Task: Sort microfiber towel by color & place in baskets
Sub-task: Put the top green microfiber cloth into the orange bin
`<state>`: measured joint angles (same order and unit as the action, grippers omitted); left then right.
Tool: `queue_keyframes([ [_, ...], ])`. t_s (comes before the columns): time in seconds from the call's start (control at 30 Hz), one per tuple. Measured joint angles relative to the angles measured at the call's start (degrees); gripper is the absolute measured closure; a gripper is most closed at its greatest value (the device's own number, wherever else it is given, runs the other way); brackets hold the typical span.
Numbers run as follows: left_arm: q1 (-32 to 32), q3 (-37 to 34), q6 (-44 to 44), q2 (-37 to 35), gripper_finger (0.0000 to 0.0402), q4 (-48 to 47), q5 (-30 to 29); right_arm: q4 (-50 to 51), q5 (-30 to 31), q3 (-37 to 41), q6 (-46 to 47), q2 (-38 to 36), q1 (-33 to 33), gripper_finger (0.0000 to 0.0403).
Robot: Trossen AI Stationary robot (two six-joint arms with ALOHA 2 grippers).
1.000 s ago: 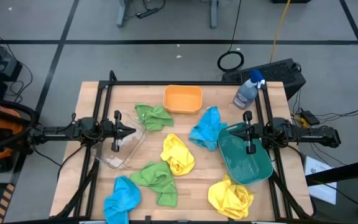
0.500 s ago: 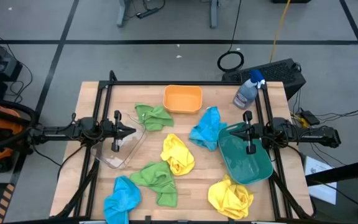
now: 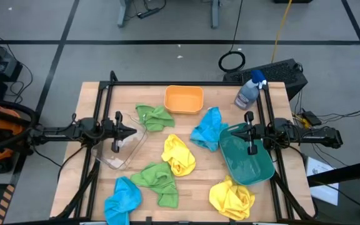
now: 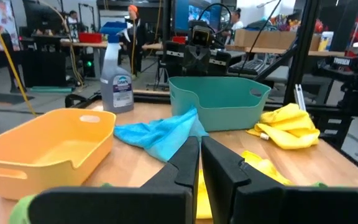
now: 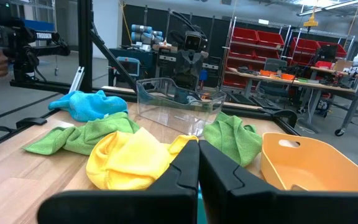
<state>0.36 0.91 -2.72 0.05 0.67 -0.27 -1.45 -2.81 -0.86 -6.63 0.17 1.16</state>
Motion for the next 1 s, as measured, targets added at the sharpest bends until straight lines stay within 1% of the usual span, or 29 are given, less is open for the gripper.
queue_keyframes([
  [0.27, 0.00, 5.71, 0.31, 1.75, 0.0375, -0.79, -0.02, 0.11, 0.02, 0.00, -0.02, 0.01, 0.00, 0.0403],
  [0.47, 0.00, 12.17, 1.56, 4.88, 0.0375, -3.57, -0.05, 0.17, 0.05, 0.00, 0.00, -0.01, 0.01, 0.0403],
  [0.53, 0.00, 15.31, 1.83, 6.62, 0.0375, -3.70, -0.74, 0.18, 0.06, 0.00, 0.38, -0.01, 0.00, 0.0403],
  [0.63, 0.00, 21.43, 3.08, 10.24, 0.0375, -5.89, -1.25, 0.22, 0.04, 0.00, 3.60, 0.01, -0.01, 0.0403],
  [0.77, 0.00, 30.03, 3.32, 16.37, 0.0375, -11.57, -1.26, 0.24, 0.04, 0.00, 7.22, 0.01, 0.01, 0.0403],
  [0.9, 0.00, 37.57, 4.76, 22.29, 0.0375, -17.74, -1.33, 0.26, 0.04, 0.00, 7.47, 0.01, 0.01, 0.0403],
  [1.0, 0.00, 41.93, 4.58, 26.13, 0.0375, -20.88, -1.85, 0.26, 0.04, 0.00, 7.45, 0.01, 0.00, 0.0403],
])
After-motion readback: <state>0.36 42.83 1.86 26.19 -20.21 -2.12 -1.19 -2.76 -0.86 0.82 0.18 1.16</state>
